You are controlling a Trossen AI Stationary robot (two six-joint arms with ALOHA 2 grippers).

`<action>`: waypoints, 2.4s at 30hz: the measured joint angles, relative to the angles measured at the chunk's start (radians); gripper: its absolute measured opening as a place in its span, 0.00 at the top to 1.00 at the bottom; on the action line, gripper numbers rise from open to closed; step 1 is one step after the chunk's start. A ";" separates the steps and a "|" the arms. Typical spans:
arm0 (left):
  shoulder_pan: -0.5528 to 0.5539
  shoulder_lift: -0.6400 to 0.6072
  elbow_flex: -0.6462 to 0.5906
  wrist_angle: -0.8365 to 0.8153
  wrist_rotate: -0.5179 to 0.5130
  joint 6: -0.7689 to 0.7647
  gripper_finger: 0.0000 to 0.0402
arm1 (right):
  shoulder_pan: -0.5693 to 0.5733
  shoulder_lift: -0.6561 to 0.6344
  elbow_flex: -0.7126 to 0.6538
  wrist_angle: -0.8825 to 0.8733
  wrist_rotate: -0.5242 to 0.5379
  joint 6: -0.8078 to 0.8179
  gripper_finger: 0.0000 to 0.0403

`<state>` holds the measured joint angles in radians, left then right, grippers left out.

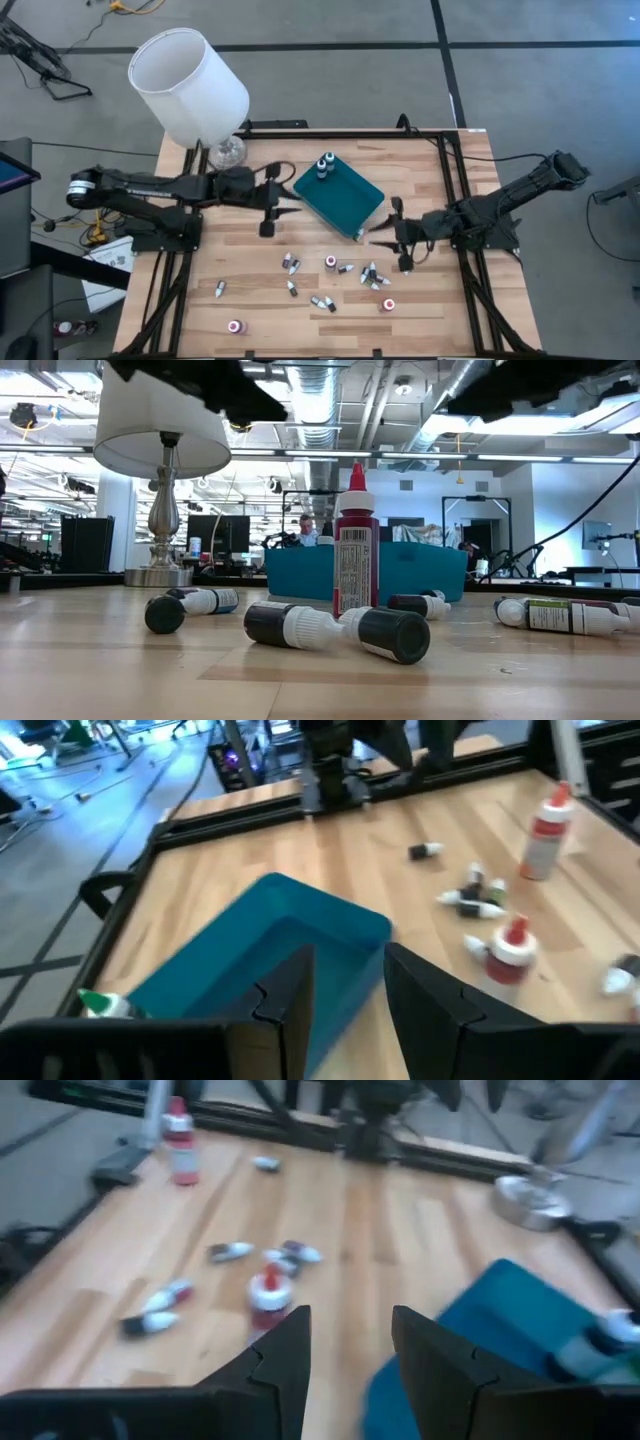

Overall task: Pick & Place food coloring
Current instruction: Put the large orange food coloring bottle into the blue bin

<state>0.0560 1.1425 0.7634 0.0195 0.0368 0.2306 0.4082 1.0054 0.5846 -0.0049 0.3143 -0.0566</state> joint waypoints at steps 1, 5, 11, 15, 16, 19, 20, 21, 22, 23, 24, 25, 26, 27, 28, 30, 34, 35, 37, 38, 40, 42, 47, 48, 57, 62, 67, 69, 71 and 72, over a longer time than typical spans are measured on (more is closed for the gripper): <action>-0.013 -0.017 -0.024 0.017 -0.009 -0.007 0.71 | 0.025 -0.001 -0.011 0.018 0.000 0.013 0.67; -0.057 -0.100 -0.146 0.118 -0.026 -0.043 0.71 | 0.127 0.000 -0.068 0.068 0.013 0.065 0.67; -0.110 -0.227 -0.340 0.316 -0.072 -0.098 0.71 | 0.305 -0.001 -0.139 0.177 0.052 0.142 0.67; -0.144 -0.274 -0.423 0.415 -0.075 -0.121 0.71 | 0.393 -0.001 -0.189 0.292 0.054 0.164 0.67; -0.152 -0.279 -0.434 0.434 -0.075 -0.123 0.71 | 0.406 -0.001 -0.202 0.325 0.055 0.164 0.67; -0.180 -0.282 -0.457 0.475 -0.077 -0.126 0.71 | 0.433 0.022 -0.226 0.382 0.102 0.172 0.67; -0.188 -0.282 -0.458 0.476 -0.078 -0.126 0.71 | 0.437 0.036 -0.235 0.390 0.119 0.179 0.67; -0.196 -0.282 -0.458 0.479 -0.080 -0.127 0.71 | 0.438 0.056 -0.242 0.407 0.126 0.185 0.67; -0.205 -0.282 -0.458 0.480 -0.083 -0.129 0.71 | 0.438 0.078 -0.248 0.429 0.127 0.190 0.67; -0.213 -0.281 -0.458 0.481 -0.089 -0.129 0.71 | 0.436 0.106 -0.253 0.455 0.126 0.192 0.67; -0.221 -0.281 -0.458 0.480 -0.099 -0.129 0.71 | 0.434 0.135 -0.257 0.481 0.124 0.192 0.67; -0.228 -0.281 -0.458 0.481 -0.107 -0.128 0.71 | 0.434 0.162 -0.259 0.506 0.115 0.191 0.67; -0.234 -0.281 -0.458 0.485 -0.114 -0.122 0.71 | 0.434 0.187 -0.259 0.529 0.103 0.187 0.67; -0.238 -0.281 -0.458 0.490 -0.121 -0.117 0.71 | 0.434 0.206 -0.259 0.555 0.089 0.183 0.67; -0.240 -0.281 -0.458 0.495 -0.126 -0.111 0.71 | 0.434 0.219 -0.259 0.572 0.078 0.182 0.67; -0.242 -0.282 -0.458 0.497 -0.130 -0.107 0.71 | 0.434 0.236 -0.259 0.586 0.070 0.181 0.67; -0.242 -0.281 -0.458 0.496 -0.131 -0.107 0.71 | 0.436 0.239 -0.259 0.605 0.068 0.192 0.67; -0.242 -0.281 -0.458 0.493 -0.131 -0.108 0.71 | 0.436 0.240 -0.259 0.612 0.060 0.196 0.67; -0.242 -0.281 -0.458 0.488 -0.131 -0.108 0.71 | 0.436 0.249 -0.258 0.633 0.037 0.199 0.67; -0.242 -0.281 -0.458 0.486 -0.131 -0.108 0.71 | 0.436 0.259 -0.258 0.645 0.027 0.199 0.67; -0.242 -0.281 -0.458 0.484 -0.131 -0.111 0.71 | 0.436 0.281 -0.258 0.651 0.021 0.210 0.67; -0.242 -0.281 -0.458 0.485 -0.131 -0.112 0.71 | 0.436 0.309 -0.258 0.658 0.020 0.225 0.67; -0.242 -0.281 -0.458 0.485 -0.131 -0.112 0.71 | 0.434 0.383 -0.258 0.722 -0.003 0.240 0.67; -0.242 -0.281 -0.458 0.485 -0.131 -0.113 0.71 | 0.434 0.392 -0.258 0.734 -0.007 0.240 0.67; -0.242 -0.281 -0.457 0.485 -0.131 -0.113 0.71 | 0.434 0.407 -0.258 0.746 -0.005 0.241 0.67; -0.242 -0.281 -0.457 0.478 -0.131 -0.114 0.71 | 0.434 0.407 -0.258 0.738 -0.002 0.242 0.71; -0.242 -0.281 -0.457 0.477 -0.131 -0.114 0.71 | 0.434 0.407 -0.258 0.723 -0.002 0.254 0.77; -0.242 -0.281 -0.457 0.477 -0.131 -0.114 0.71 | 0.434 0.407 -0.258 0.713 -0.002 0.267 0.78; -0.242 -0.281 -0.457 0.476 -0.131 -0.114 0.71 | 0.434 0.407 -0.258 0.708 -0.002 0.267 0.80; -0.242 -0.281 -0.457 0.476 -0.131 -0.114 0.71 | 0.434 0.407 -0.258 0.709 -0.002 0.267 0.81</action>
<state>-0.1856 0.8612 0.3065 0.4955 -0.0940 0.1162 0.8421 1.4120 0.3271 0.7040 0.3122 0.2100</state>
